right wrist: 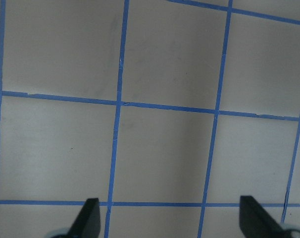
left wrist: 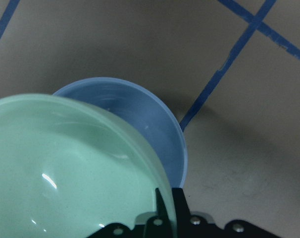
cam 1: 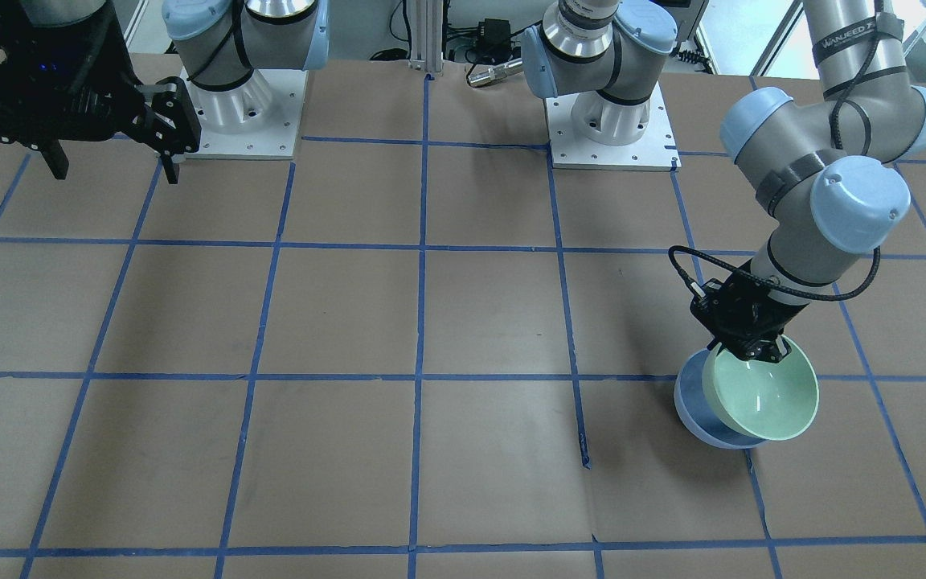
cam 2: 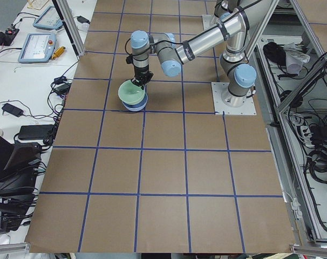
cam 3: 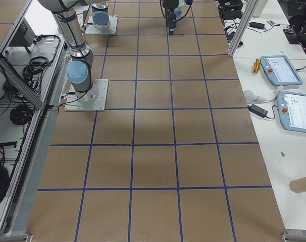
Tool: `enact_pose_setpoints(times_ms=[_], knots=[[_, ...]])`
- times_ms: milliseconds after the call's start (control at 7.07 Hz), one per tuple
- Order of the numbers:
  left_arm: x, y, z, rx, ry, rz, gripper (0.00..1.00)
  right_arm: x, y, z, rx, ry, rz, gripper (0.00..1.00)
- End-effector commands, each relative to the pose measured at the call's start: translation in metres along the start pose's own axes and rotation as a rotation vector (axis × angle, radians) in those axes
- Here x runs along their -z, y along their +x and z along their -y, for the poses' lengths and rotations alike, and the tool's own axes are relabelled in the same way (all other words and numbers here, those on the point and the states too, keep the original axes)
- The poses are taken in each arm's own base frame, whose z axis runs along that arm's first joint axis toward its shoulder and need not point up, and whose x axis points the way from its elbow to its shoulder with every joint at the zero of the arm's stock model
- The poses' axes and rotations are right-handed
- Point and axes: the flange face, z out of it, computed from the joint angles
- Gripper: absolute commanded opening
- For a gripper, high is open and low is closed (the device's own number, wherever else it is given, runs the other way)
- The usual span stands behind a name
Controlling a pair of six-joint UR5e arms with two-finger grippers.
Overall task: Stack green bowl on blue bowl
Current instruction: 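Lower the mint green bowl into the light blue bowl with left gripper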
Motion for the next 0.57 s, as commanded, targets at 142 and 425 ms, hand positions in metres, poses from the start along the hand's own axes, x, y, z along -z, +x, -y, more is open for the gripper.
enact_pose_setpoints(times_ms=[142,425], knots=[[0.001,0.004,0.005,0.041,-0.012,0.005,1.00,0.000,0.001,0.000,-0.001,0.000,0.000,1.00],[0.032,0.014,0.004,0.093,0.002,0.009,1.00,0.000,0.000,0.000,0.000,0.000,0.000,1.00]])
